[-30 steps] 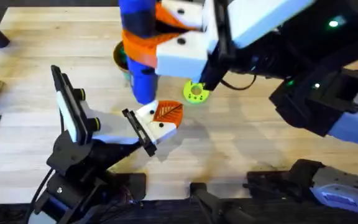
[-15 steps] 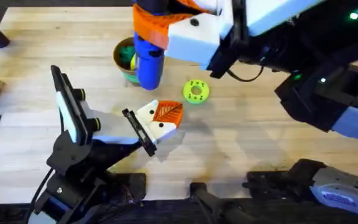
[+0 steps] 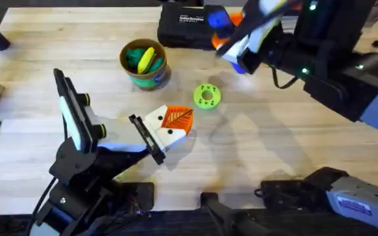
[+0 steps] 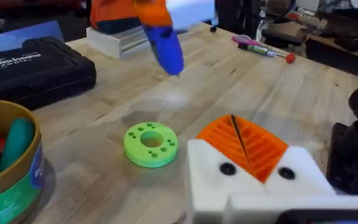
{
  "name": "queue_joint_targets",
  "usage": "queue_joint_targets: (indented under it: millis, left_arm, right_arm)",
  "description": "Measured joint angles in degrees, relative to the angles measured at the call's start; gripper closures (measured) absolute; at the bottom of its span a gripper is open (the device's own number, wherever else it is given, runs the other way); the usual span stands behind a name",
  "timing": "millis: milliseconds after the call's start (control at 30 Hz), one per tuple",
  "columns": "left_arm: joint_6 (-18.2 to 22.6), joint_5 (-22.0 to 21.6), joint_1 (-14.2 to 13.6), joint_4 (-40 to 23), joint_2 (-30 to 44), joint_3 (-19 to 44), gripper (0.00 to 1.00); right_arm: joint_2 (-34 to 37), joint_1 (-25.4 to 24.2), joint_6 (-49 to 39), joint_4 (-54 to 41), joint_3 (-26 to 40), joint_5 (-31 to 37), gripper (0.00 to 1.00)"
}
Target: Pick up the gripper from the table and insert it into the empty holder that is missing its gripper. Then pick up a screw, insert it into the mounting hole, and use the screwdriver to tighten it. Finally, clean up the table by picking up the vegetable and placing it into the bucket.
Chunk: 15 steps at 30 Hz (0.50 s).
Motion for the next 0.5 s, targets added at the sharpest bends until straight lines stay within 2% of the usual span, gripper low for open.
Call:
queue_joint_targets:
  millis: [100,267,500]
  left_arm:
    - [0.0,0.0,0.0,0.0,0.0,0.0,0.988]
    - [0.0,0.0,0.0,0.02,0.0,0.0,0.988]
    - [0.0,0.0,0.0,0.0,0.0,0.0,0.988]
  right_arm:
    - [2.06,-1.7,-10.54,-5.84,0.0,7.02,0.848]
    - [9.4,-5.57,-21.41,-8.28,0.0,14.81,0.848]
    - [17.24,-7.71,-31.61,-8.73,0.0,17.9,0.848]
